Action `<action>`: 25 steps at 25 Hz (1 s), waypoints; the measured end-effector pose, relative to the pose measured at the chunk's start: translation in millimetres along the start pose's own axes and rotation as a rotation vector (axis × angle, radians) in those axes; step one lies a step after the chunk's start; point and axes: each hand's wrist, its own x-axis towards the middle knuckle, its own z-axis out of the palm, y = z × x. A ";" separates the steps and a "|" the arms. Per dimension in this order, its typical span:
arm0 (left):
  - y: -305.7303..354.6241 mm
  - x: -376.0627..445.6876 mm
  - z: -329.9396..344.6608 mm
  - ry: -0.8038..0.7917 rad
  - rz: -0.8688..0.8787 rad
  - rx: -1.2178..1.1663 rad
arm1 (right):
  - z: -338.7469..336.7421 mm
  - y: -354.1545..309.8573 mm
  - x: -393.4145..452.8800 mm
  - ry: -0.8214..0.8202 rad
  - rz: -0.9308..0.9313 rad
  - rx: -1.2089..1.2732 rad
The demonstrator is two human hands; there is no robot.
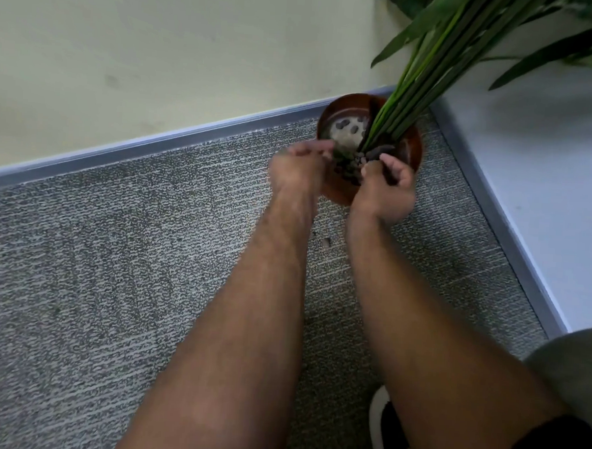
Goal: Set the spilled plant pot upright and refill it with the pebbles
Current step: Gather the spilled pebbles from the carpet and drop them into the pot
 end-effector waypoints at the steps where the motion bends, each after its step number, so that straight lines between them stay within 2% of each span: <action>1: 10.2 4.5 12.6 0.008 0.044 0.067 | 1.2 3.7 2.9 -0.016 0.007 -0.011; 2: 18.3 10.0 23.0 -0.005 0.069 0.115 | 2.6 7.2 3.9 -0.051 0.001 -0.019; 5: 26.0 15.8 46.3 -0.233 0.052 0.045 | -3.9 18.2 5.4 -0.098 -0.042 -0.023; 6: 25.1 10.4 45.5 -0.277 0.073 0.047 | -8.5 18.5 4.4 -0.089 -0.110 -0.033; 7: 19.1 9.3 41.7 -0.270 0.101 0.067 | -13.1 18.3 3.0 -0.071 -0.220 -0.062; 9: 3.9 7.6 22.8 -0.139 0.129 0.091 | -24.2 26.5 -1.0 -0.054 -0.464 -0.148; 11: -18.1 -0.8 -2.9 -0.017 0.168 0.059 | -38.4 45.1 -8.6 -0.099 -0.593 -0.257; 13: -47.3 -15.6 -31.4 0.111 0.189 0.168 | -52.9 67.5 -14.3 -0.236 -0.575 -0.373; 16: -108.5 -48.0 -80.2 0.240 -0.036 0.503 | -65.0 89.7 -18.8 -0.537 -0.359 -0.678; 18: -154.1 -65.2 -107.9 0.225 -0.163 0.710 | -67.7 105.0 -16.1 -0.681 -0.227 -0.885; 21: -191.0 -89.3 -121.3 0.147 -0.269 0.973 | -66.8 115.9 -15.0 -0.778 -0.198 -1.054; 22: -195.9 -96.3 -119.1 0.116 -0.249 1.032 | -65.5 117.1 -12.9 -0.801 -0.214 -1.067; 25: -202.4 -104.5 -106.4 0.004 -0.049 1.105 | -58.0 107.1 -12.9 -0.855 -0.284 -1.134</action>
